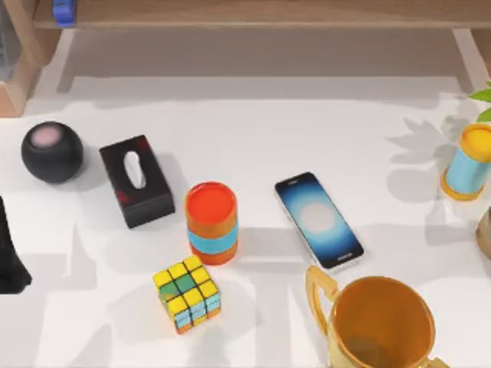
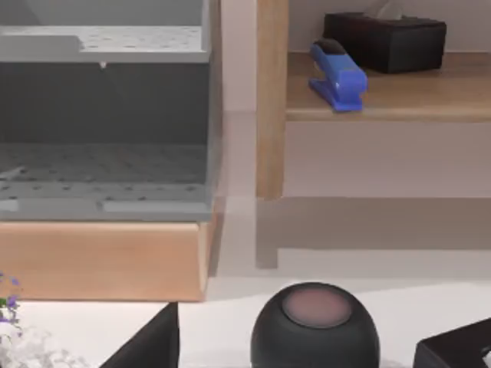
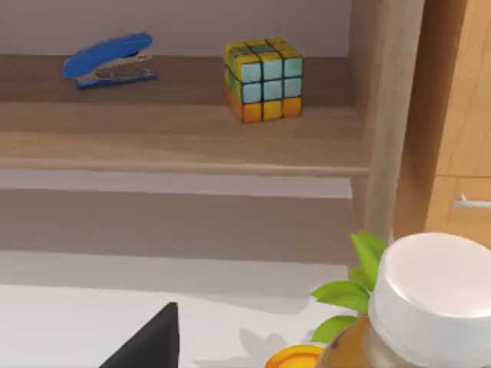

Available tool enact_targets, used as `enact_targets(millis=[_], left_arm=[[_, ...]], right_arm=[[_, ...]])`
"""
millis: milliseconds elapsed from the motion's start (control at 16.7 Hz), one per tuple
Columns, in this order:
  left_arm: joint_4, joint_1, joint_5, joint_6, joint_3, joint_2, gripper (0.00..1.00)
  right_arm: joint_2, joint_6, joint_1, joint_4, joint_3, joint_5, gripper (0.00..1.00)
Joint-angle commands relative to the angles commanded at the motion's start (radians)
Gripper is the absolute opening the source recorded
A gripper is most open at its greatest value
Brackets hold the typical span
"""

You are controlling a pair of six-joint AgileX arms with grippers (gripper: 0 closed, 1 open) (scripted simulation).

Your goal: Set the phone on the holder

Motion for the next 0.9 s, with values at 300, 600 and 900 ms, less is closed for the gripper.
enact_targets(millis=[300,600,900], left_arm=[[0.000,0.000,0.000,0.000,0.000,0.000,1.00],[0.000,0.000,0.000,0.000,0.000,0.000,1.00],[0.000,0.000,0.000,0.000,0.000,0.000,1.00]], right_arm=[[0.509,0.001,0.107,-0.301,0.479,0.017,1.00],[1.070,0.021,0.241,-0.624,0.883,0.026,1.00],[1.507,0.074,0.363,-0.850,1.143,0.018,1.00]])
